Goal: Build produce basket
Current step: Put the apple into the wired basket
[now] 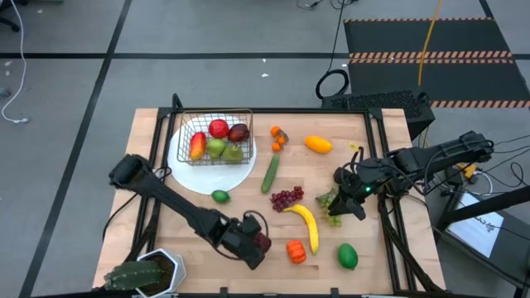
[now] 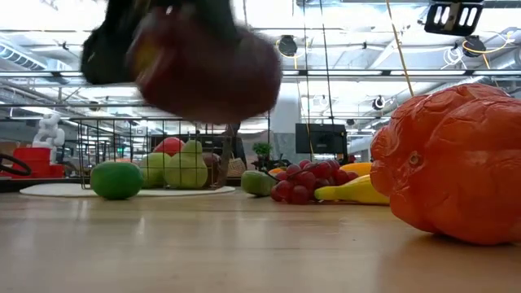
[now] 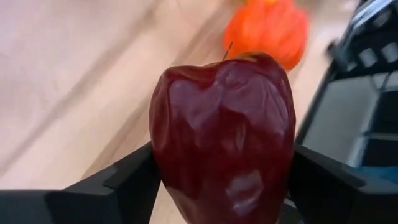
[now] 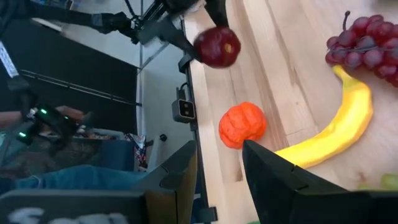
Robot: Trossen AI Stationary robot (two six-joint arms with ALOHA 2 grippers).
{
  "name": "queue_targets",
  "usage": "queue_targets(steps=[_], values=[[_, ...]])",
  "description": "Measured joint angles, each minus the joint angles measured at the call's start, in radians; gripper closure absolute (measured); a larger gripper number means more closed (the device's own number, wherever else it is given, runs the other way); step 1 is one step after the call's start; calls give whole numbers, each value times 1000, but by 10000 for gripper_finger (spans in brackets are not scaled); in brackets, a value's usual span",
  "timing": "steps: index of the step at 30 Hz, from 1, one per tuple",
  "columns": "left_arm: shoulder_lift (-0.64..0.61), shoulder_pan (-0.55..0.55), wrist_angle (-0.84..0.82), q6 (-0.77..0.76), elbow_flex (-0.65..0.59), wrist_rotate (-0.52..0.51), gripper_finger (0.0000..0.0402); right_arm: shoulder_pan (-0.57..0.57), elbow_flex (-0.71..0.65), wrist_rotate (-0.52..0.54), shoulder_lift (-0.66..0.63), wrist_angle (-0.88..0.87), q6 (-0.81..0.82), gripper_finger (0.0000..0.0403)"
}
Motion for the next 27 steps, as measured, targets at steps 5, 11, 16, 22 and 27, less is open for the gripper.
queue_targets(steps=[5,11,16,22,27], values=[[-127,48,-19,39,0,-13,110,16,0,0,-16,-7,-34,280],[-281,120,47,71,0,-24,133,41,0,30,-37,-5,-56,280],[-398,186,118,120,0,-94,115,45,0,37,-48,11,-51,280],[-510,252,190,279,0,-187,104,44,0,88,-56,10,-100,280],[-582,322,215,421,0,-208,116,28,0,103,-55,10,-121,280]])
